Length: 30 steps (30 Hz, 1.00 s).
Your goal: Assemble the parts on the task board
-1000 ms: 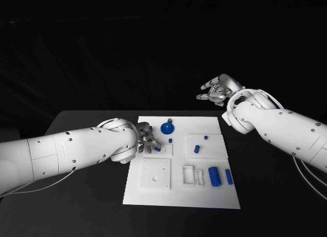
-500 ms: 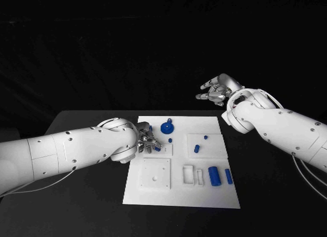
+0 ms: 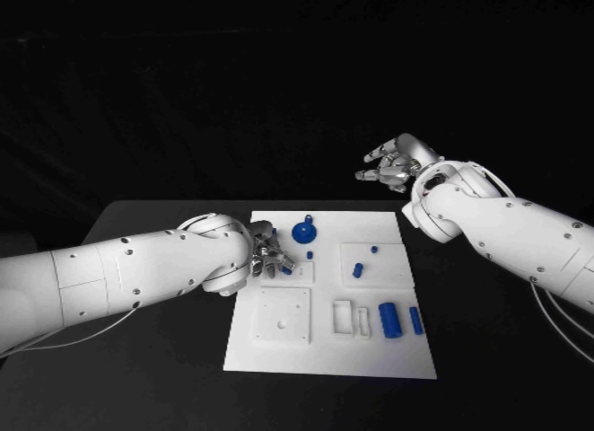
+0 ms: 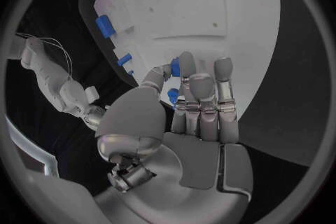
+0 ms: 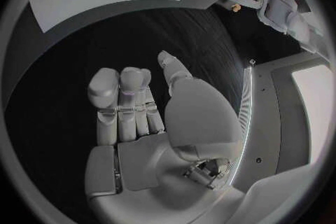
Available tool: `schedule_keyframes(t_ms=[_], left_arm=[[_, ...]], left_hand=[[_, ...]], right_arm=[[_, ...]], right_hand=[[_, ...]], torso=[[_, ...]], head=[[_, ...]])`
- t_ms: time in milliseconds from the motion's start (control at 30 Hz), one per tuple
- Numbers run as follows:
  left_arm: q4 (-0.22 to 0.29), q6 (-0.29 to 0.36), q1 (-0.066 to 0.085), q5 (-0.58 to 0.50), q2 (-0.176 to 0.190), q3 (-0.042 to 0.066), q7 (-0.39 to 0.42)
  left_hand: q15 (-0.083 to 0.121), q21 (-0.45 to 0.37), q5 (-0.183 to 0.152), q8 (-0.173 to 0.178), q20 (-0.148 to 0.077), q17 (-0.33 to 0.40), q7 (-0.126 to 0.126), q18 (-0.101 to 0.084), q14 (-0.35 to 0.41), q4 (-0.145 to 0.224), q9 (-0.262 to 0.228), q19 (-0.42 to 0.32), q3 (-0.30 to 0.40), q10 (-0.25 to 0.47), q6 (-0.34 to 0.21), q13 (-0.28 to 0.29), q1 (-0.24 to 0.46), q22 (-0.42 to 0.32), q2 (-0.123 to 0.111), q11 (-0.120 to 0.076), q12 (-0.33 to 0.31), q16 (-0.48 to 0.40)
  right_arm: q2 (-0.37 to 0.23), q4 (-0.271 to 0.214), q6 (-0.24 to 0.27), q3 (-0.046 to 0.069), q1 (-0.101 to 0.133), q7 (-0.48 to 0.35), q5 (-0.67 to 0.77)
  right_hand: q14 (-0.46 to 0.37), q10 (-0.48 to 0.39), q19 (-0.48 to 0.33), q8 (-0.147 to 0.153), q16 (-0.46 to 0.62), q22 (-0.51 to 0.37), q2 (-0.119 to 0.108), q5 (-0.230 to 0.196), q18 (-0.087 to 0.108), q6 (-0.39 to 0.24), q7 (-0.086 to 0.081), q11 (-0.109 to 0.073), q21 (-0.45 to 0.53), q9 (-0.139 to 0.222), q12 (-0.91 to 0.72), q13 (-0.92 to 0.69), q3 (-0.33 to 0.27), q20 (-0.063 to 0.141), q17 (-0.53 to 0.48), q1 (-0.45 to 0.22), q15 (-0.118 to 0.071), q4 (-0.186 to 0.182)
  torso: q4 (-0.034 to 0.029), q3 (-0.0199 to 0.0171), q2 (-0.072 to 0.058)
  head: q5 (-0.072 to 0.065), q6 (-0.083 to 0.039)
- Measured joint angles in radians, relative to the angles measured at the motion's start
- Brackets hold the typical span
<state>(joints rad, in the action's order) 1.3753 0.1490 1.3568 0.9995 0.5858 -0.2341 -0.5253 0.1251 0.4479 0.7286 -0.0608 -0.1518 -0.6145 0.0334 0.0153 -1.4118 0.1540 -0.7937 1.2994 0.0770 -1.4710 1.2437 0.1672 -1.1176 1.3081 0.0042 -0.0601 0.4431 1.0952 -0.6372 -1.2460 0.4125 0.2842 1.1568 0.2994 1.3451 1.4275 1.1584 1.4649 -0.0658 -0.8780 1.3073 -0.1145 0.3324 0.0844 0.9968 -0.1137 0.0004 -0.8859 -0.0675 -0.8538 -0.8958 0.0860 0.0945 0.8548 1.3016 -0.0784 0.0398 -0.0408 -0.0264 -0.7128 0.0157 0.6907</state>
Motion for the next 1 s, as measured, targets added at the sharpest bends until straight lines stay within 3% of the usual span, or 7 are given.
schedule_keyframes(t_ms=[1000], left_arm=[[-0.005, -0.001, -0.006, 0.003, -0.011, 0.0, -0.003]], left_hand=[[0.01, 0.0, -0.017, -0.006, -0.004, -0.06, 0.006, 0.0, -0.011, 0.003, -0.06, 0.011, -0.003, -0.014, 0.016, 0.028, -0.008, 0.0, -0.002, 0.007, 0.078, 0.082]], right_arm=[[-0.001, -0.004, 0.0, 0.0, 0.0, 0.0, 0.0]], right_hand=[[0.003, 0.0, 0.0, 0.0, 0.004, 0.0, 0.0, 0.0, 0.0, 0.0, 0.0, 0.0, 0.0, 0.0, 0.0, 0.0, 0.003, 0.0, 0.0, 0.0, 0.004, -0.003]], torso=[[0.0, 0.0008, 0.0]], head=[[-0.004, 0.004]])
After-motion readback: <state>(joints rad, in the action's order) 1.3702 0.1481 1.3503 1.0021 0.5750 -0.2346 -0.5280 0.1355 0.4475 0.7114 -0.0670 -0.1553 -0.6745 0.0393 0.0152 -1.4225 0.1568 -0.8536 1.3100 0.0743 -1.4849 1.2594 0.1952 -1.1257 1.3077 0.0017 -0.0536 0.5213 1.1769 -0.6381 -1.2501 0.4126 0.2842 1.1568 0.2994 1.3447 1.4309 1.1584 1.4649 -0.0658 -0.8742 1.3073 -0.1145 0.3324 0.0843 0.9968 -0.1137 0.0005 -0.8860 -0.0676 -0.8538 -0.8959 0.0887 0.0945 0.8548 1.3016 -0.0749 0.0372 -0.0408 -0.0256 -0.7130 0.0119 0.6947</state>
